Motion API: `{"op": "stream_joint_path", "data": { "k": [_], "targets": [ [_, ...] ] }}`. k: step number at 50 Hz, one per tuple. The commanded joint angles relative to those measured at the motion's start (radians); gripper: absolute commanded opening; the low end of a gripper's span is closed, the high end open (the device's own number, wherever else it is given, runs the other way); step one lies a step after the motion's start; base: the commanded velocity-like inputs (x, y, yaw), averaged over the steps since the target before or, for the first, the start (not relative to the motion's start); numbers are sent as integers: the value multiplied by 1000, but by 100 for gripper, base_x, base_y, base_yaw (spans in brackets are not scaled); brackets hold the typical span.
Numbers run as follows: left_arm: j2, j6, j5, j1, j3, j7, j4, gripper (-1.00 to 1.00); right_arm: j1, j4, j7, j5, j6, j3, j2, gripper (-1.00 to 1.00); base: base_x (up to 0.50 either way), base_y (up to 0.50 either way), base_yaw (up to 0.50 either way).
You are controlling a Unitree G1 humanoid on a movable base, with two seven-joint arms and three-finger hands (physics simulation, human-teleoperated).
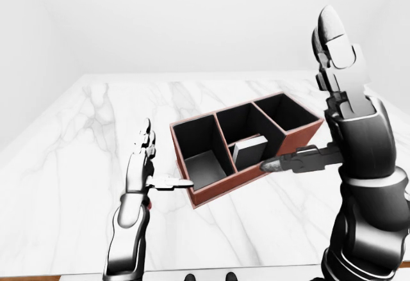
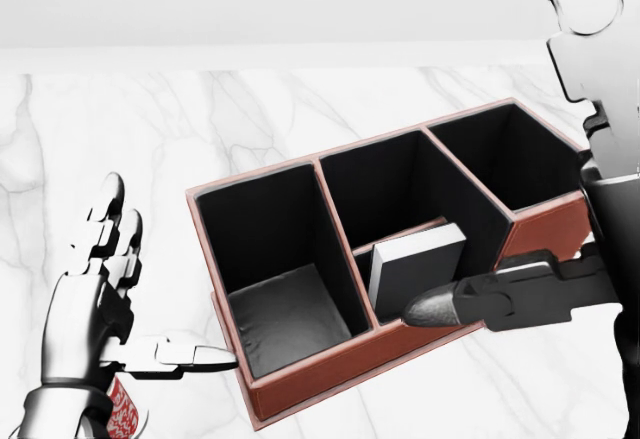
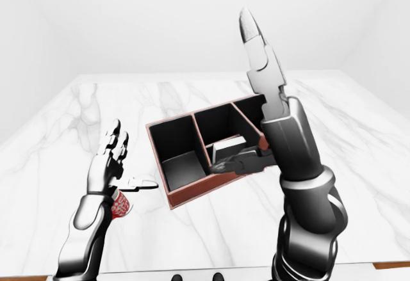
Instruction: Pick up the book and place it in the back compartment of the caddy.
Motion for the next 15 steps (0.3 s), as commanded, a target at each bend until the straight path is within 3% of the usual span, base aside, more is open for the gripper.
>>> {"op": "stream_joint_path", "data": {
  "k": [1,9,15],
  "targets": [
    [-2,0,-18,23,4,-9,-148,100,45,-153,-46,188,0,-43,-7,100,0,0,0],
    [-4,0,-50,50,16,-20,-381,100,67,-221,-76,316,0,-79,-14,100,0,0,0],
    [-5,0,-73,54,33,-23,-541,100,73,-221,-204,517,0,-117,-106,100,0,0,0]
  ]
}}
